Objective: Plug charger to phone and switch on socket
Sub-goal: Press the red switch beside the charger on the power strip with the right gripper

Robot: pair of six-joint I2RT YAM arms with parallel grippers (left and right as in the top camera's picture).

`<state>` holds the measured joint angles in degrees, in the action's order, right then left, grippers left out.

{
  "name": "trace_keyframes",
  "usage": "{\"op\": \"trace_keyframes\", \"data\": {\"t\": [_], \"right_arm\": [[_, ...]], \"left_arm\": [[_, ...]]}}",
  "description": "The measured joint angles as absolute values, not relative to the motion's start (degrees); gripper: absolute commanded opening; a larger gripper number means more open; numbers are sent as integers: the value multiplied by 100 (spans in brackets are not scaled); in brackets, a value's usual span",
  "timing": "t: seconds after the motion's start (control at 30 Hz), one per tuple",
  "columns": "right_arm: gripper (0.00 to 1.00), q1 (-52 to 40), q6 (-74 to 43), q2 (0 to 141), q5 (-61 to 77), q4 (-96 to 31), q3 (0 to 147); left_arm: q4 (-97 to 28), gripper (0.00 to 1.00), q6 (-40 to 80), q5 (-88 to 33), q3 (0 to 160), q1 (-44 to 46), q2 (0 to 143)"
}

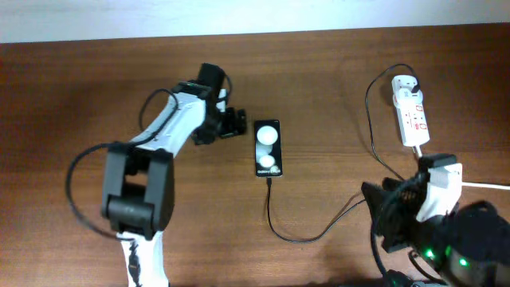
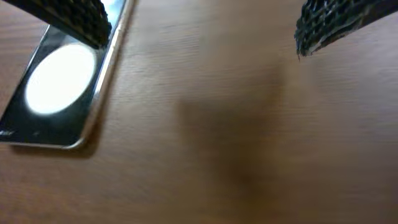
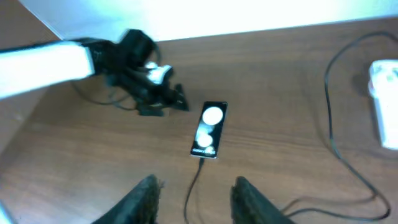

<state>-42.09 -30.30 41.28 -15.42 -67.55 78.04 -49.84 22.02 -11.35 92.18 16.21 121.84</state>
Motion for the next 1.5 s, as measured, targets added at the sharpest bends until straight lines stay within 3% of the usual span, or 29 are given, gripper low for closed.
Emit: {"op": "trace_keyframes", "data": {"t": [0.2,0.37,0.57,0.7,1.0,1.27,1.5], "right_arm": [[4,-4209,-3605,5081,-2178,-7253,7791],[4,-4139,-4856,5874,-2746,-7856,7773],[4,-2401,-5408,6624,-2908,-7966,7773],[4,-823,-5319,7472,-2637,-7758,7778],[4,1647,-4112,9183,-1306,-6632,8082],[4,2032,-3544,11498,-711,-6292,10322],[4,2032,-3503,12357,-307,-5207,10363]], "left_arm": [[-5986,99,2073,-285,9203,1568,9966],[-6674,99,2056,519,9203,1568,8340],[-7953,99,2053,1400,9205,1568,6895],[-8230,99,2053,1485,9205,1568,6751],[-8237,99,2053,1507,9203,1568,6593],[-8254,99,2053,1522,9196,1197,4980],[-8394,99,2053,1549,9201,71,3538]]}}
